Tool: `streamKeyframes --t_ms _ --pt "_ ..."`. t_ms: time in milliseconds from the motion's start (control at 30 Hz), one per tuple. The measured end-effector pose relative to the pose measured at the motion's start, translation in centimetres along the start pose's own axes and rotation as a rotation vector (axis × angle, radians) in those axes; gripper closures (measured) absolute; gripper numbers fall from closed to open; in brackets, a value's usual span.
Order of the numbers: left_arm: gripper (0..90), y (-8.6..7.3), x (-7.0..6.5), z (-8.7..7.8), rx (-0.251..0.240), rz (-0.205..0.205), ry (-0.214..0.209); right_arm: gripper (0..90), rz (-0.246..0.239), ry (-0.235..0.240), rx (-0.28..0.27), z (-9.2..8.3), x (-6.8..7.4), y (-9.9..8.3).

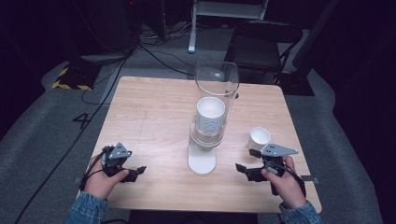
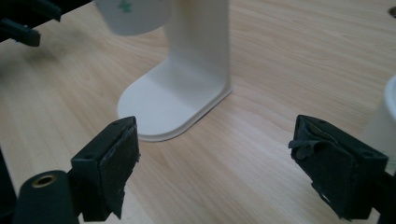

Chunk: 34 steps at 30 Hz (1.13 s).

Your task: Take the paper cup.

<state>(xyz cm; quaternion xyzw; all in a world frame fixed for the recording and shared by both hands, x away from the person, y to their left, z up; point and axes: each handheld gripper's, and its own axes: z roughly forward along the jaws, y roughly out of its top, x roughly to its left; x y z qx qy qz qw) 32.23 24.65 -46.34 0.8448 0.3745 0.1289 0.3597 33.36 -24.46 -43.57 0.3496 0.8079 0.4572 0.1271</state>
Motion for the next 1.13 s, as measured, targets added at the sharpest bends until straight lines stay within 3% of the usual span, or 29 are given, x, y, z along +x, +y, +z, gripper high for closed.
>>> streamKeyframes --t_ms 100,200,367,467,600,800,900,1133 --pt "18.2 -0.2 -0.5 -0.1 -0.019 -0.002 -0.021 15.9 -0.03 0.019 0.009 0.6 0.9 -0.5" --pt "19.1 -0.4 -0.8 0.0 -0.045 -0.041 -0.059 15.9 -0.059 0.071 0.026 1.2 1.5 -0.9" --pt "19.1 -0.7 -1.0 0.4 -0.063 -0.069 -0.071 16.0 -0.058 0.115 0.047 2.3 2.0 -1.8" --pt "19.1 -0.7 -1.1 0.8 -0.068 -0.073 -0.081 16.0 -0.061 0.091 0.036 3.3 2.1 -2.5" --pt "19.1 -0.8 -1.2 1.1 -0.074 -0.079 -0.081 16.2 -0.095 0.016 0.03 4.2 2.0 -3.3" --pt "19.2 -1.1 -1.1 1.7 -0.045 -0.025 -0.03 16.3 -0.083 -0.027 0.051 5.1 1.5 -3.7" --pt "19.2 -1.3 -1.2 2.0 -0.028 0.003 -0.014 16.1 -0.078 -0.033 0.079 5.4 1.3 -3.9" --pt "18.8 -1.5 -1.1 2.4 -0.003 0.01 -0.023 16.2 -0.09 -0.037 0.119 6.0 1.3 -4.2"
